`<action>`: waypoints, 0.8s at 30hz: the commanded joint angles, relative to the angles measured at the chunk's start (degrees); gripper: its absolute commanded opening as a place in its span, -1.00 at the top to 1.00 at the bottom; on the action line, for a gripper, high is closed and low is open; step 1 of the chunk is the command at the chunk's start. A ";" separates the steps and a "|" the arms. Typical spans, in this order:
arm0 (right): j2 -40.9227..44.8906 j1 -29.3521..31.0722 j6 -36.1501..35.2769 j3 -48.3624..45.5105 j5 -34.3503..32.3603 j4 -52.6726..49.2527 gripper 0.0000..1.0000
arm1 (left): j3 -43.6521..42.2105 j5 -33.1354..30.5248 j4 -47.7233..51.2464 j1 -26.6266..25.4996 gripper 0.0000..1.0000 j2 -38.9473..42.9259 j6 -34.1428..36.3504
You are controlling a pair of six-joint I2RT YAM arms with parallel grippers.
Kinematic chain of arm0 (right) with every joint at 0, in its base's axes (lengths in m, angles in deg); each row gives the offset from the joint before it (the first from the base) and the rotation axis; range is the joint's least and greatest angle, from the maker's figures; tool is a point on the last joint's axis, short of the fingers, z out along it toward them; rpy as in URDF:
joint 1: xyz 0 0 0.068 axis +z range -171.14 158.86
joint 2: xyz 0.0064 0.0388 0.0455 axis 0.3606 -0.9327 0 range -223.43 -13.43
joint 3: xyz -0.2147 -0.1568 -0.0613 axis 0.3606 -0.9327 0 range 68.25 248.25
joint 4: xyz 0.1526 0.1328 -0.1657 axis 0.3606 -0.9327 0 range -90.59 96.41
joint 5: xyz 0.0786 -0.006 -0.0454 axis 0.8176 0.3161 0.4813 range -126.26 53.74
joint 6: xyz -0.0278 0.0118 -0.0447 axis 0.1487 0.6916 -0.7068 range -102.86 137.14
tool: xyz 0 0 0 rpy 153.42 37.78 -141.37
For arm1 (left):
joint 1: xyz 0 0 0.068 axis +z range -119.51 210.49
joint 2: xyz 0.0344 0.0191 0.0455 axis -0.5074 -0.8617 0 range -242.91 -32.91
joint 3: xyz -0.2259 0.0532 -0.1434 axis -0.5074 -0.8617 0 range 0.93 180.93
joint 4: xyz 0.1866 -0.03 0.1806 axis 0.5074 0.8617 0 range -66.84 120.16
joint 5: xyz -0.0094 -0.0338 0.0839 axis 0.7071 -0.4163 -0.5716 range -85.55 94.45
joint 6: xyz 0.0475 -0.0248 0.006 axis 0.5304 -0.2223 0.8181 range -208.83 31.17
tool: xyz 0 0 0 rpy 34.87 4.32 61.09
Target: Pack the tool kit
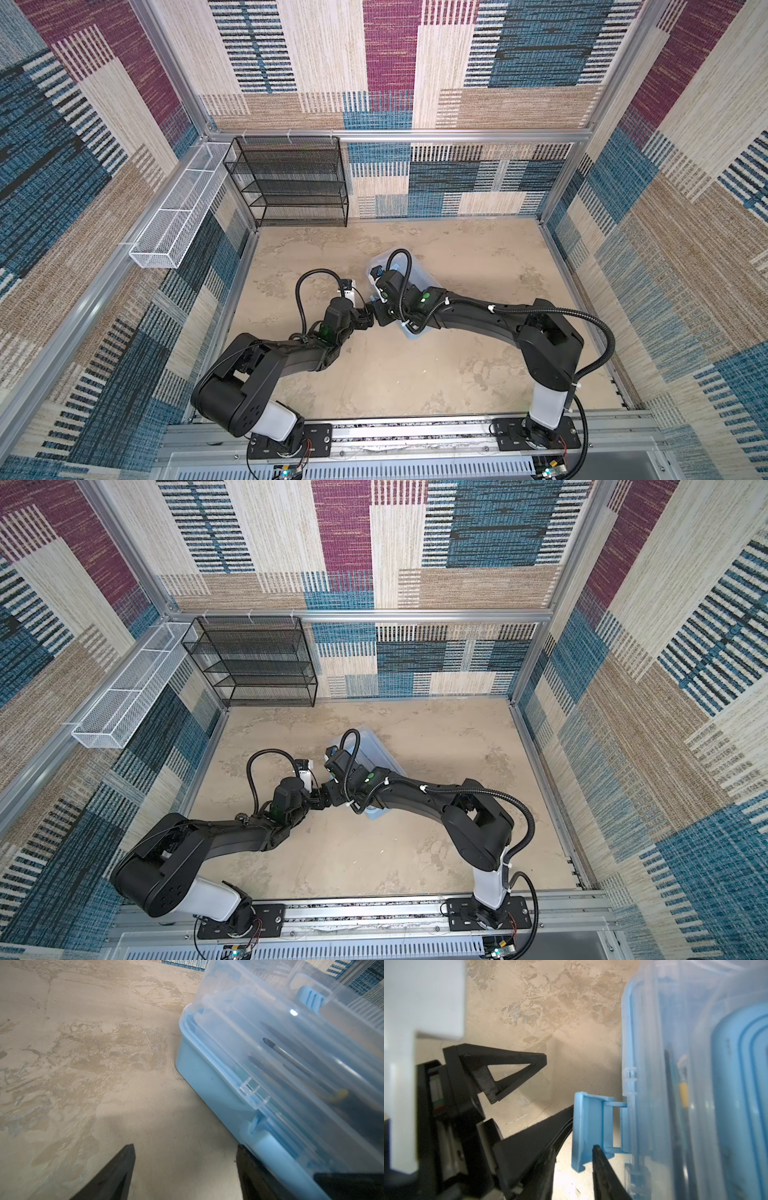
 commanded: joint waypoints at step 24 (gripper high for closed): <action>0.47 0.12 1.62 1.88 -1.74 -2.64 0.49 | 0.12 -0.54 0.87 -0.03 -0.59 1.93 0.58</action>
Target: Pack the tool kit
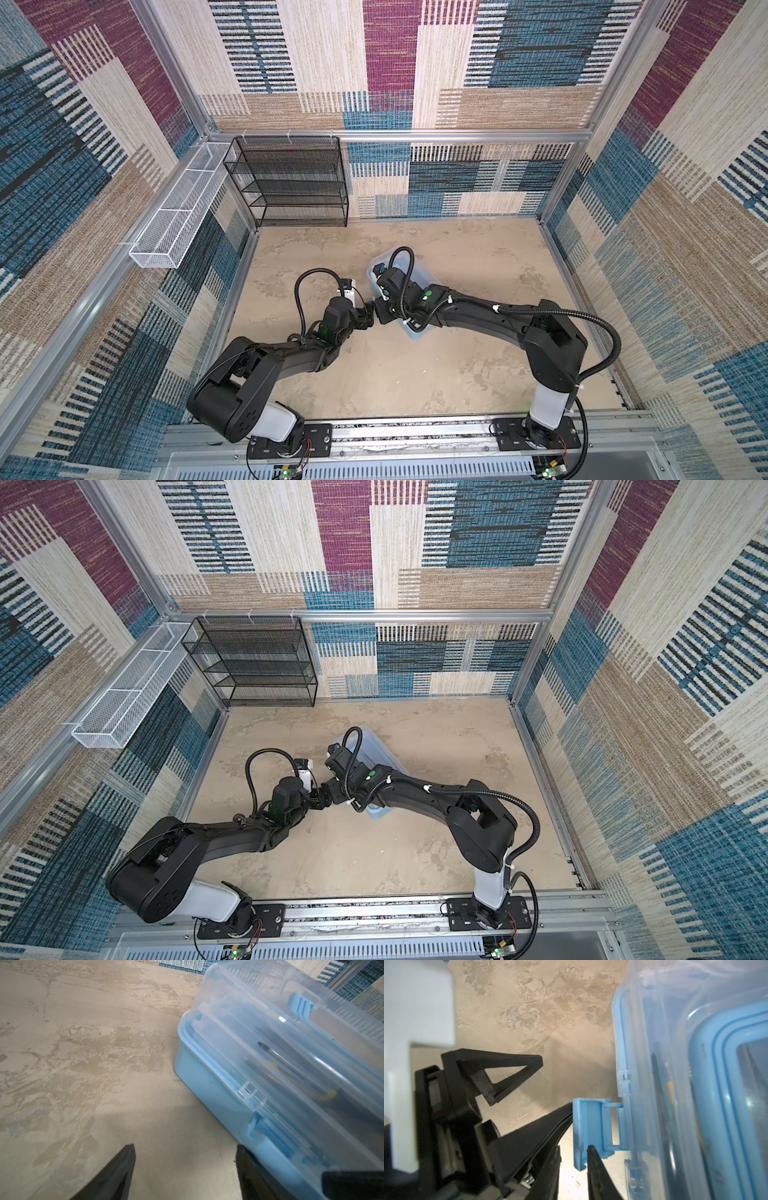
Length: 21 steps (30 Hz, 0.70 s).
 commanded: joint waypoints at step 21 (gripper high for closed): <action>-0.77 0.17 0.20 -0.09 -2.34 -1.34 0.66 | 0.56 -0.09 -0.61 -0.06 -0.59 -0.62 0.30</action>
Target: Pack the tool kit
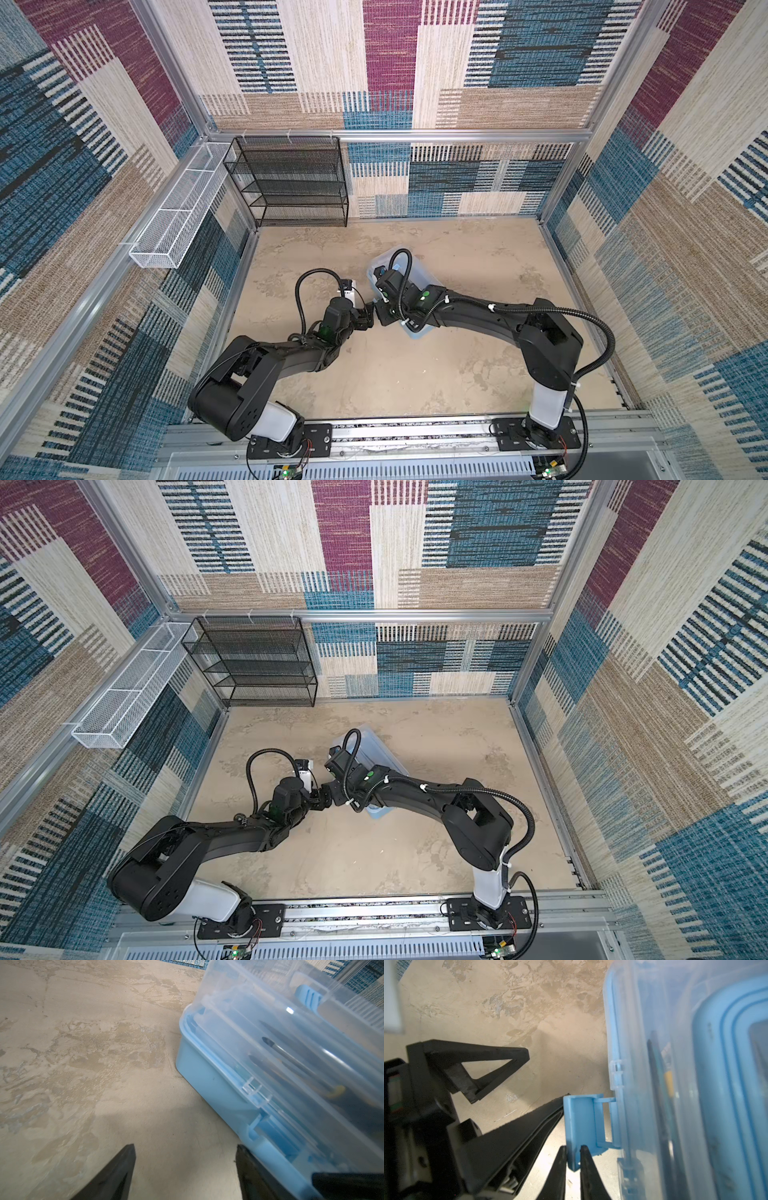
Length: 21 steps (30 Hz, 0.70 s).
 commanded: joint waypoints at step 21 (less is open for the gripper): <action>8.32 0.08 1.37 -1.88 -3.15 1.61 0.12 | 2.44 3.01 -0.83 -0.09 -0.59 -0.56 -0.21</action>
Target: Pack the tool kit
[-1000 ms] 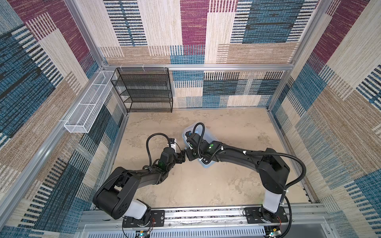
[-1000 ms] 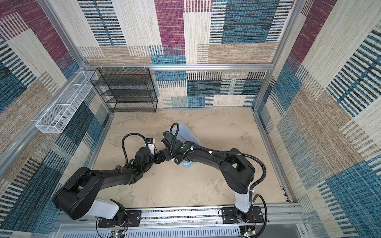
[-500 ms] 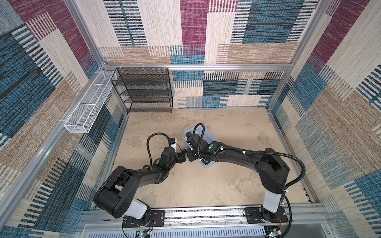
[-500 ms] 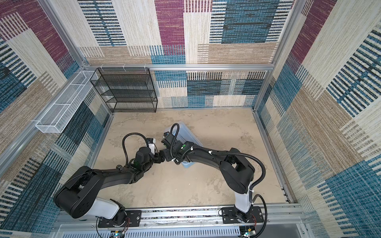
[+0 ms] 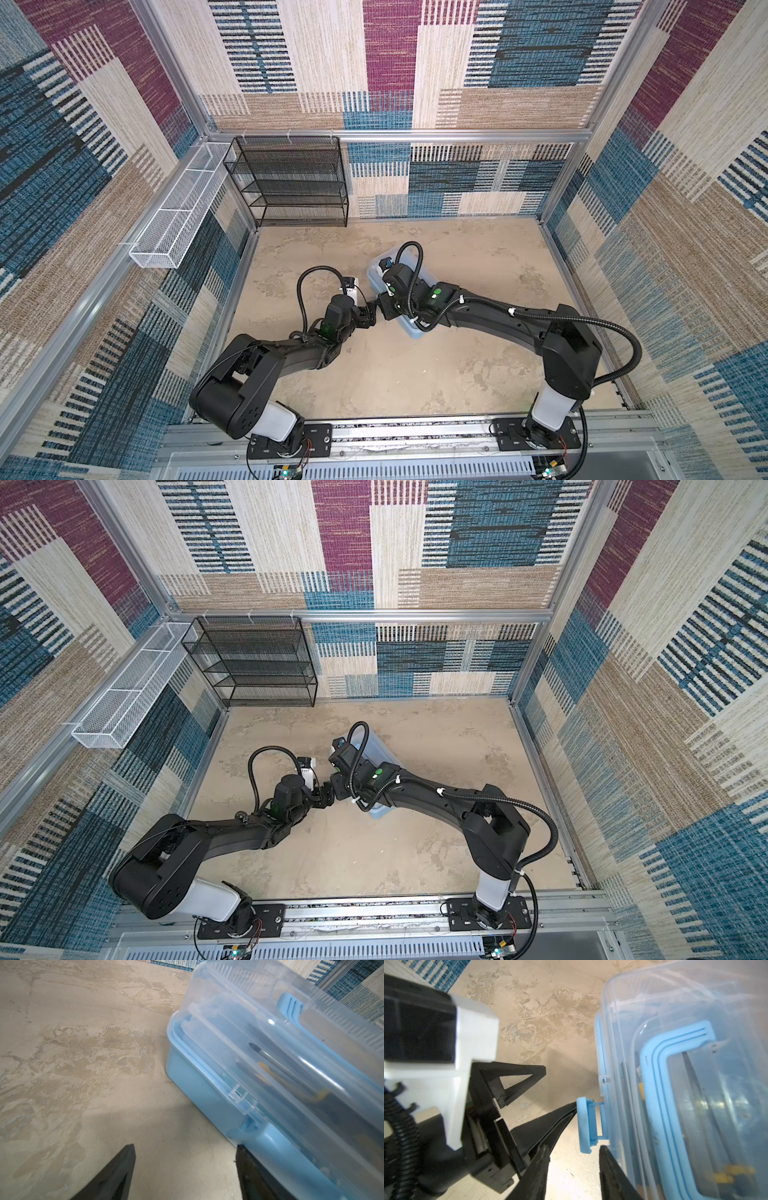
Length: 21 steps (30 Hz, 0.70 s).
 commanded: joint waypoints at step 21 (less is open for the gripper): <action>4.79 -1.38 1.32 -5.30 -1.04 1.70 0.45 | 1.73 2.52 1.28 -0.04 -0.59 -1.09 -0.50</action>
